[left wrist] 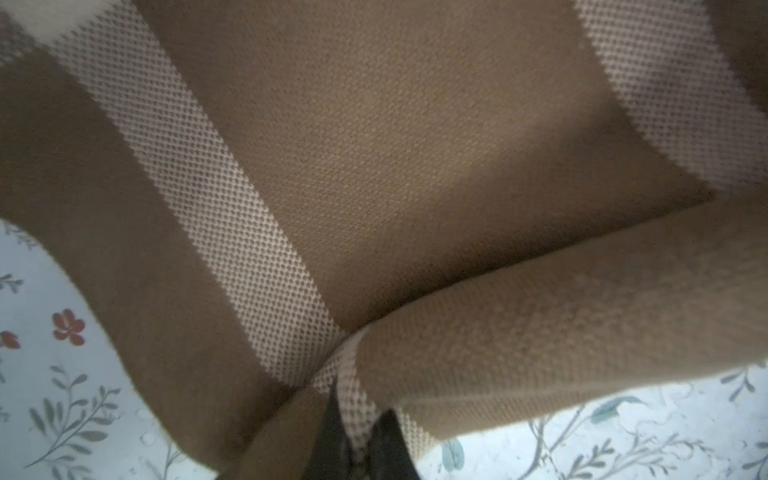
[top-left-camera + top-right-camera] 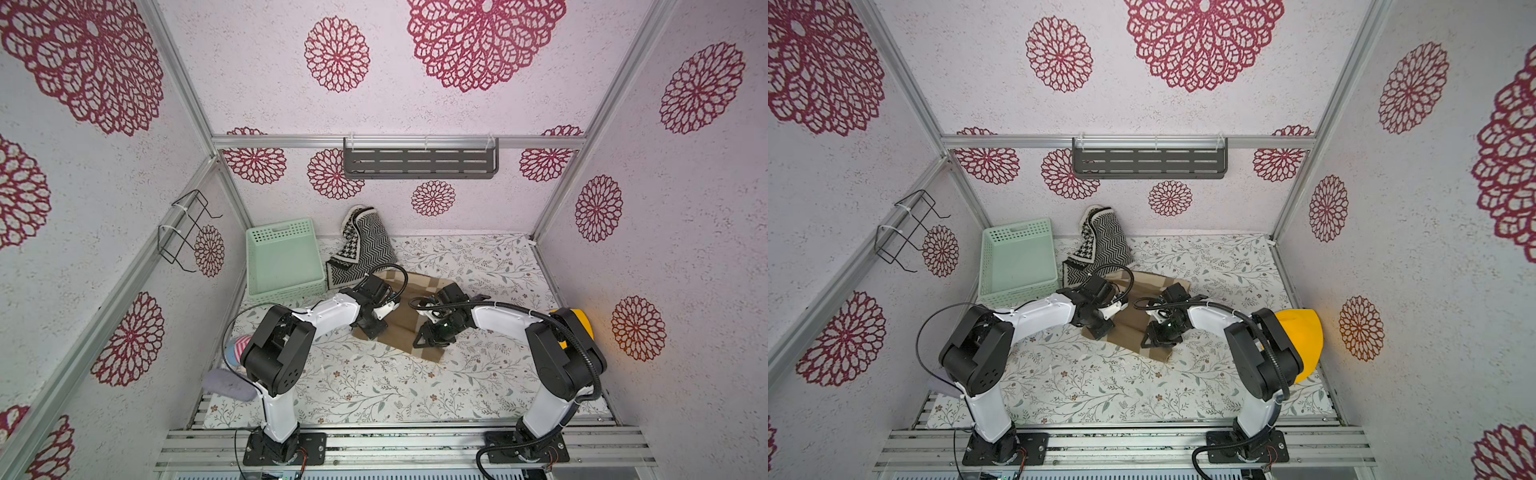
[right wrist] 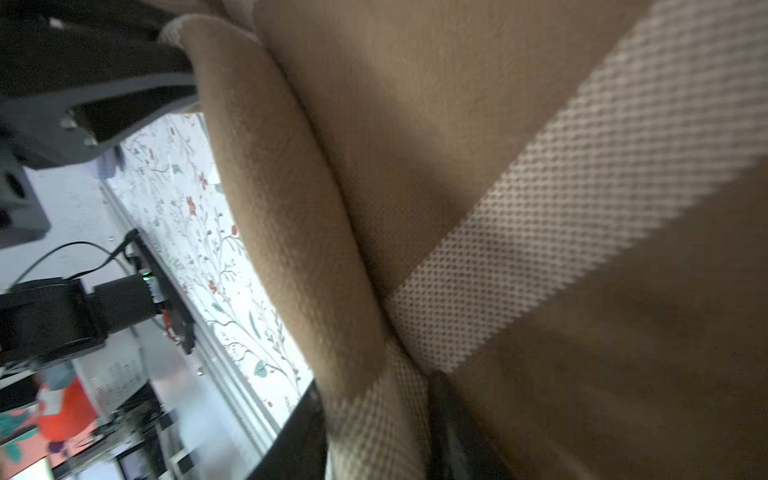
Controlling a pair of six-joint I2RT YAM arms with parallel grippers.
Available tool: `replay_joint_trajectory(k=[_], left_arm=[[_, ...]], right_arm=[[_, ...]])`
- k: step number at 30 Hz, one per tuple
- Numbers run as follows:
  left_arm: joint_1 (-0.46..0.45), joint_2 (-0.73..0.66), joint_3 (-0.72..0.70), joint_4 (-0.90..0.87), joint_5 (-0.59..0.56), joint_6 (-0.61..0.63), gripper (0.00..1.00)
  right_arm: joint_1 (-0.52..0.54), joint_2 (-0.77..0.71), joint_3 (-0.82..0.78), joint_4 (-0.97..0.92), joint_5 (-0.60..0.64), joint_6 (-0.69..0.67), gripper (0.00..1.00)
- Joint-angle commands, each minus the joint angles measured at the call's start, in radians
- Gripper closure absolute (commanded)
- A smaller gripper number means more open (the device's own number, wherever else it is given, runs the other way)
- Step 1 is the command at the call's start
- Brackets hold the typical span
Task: Roll up the scarf and place it into the basket
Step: Roll the scarf at the center of the board.
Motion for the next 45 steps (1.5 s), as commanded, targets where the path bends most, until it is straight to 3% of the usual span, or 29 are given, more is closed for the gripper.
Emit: replay_joint_trajectory(k=[1, 6, 12, 17, 26, 31, 34, 41, 43, 45], left_arm=[[0.034, 0.065, 0.06, -0.1, -0.057, 0.022, 0.95], [0.044, 0.157, 0.15, -0.184, -0.043, 0.059, 0.94], [0.049, 0.177, 0.207, -0.216, -0.011, 0.079, 0.85], [0.049, 0.183, 0.213, -0.223, -0.006, 0.089, 0.81], [0.054, 0.188, 0.222, -0.222, 0.0, 0.099, 0.73], [0.055, 0.149, 0.22, -0.225, 0.009, 0.108, 0.55], [0.059, 0.093, 0.202, -0.21, 0.001, 0.103, 0.29], [0.073, -0.189, 0.093, -0.138, -0.121, 0.028, 0.0], [0.073, -0.272, 0.051, -0.109, -0.187, -0.009, 0.02], [0.074, -0.35, 0.013, -0.087, -0.241, -0.06, 0.03]], right_arm=[[-0.003, -0.108, 0.02, -0.042, 0.198, -0.018, 0.54], [0.046, -0.308, -0.068, 0.056, 0.383, -0.033, 0.41], [0.327, -0.405, -0.122, 0.092, 0.742, -0.146, 0.35], [0.465, -0.318, -0.132, 0.119, 0.918, -0.204, 0.32], [0.505, -0.091, -0.105, 0.168, 1.05, -0.27, 0.23], [0.496, 0.012, -0.074, 0.171, 1.101, -0.288, 0.21], [0.48, 0.055, -0.055, 0.166, 1.066, -0.292, 0.25], [0.401, 0.126, -0.03, 0.123, 0.936, -0.262, 0.54], [0.381, 0.136, -0.013, 0.099, 0.882, -0.234, 0.65], [0.361, 0.136, 0.001, 0.071, 0.818, -0.196, 0.68]])
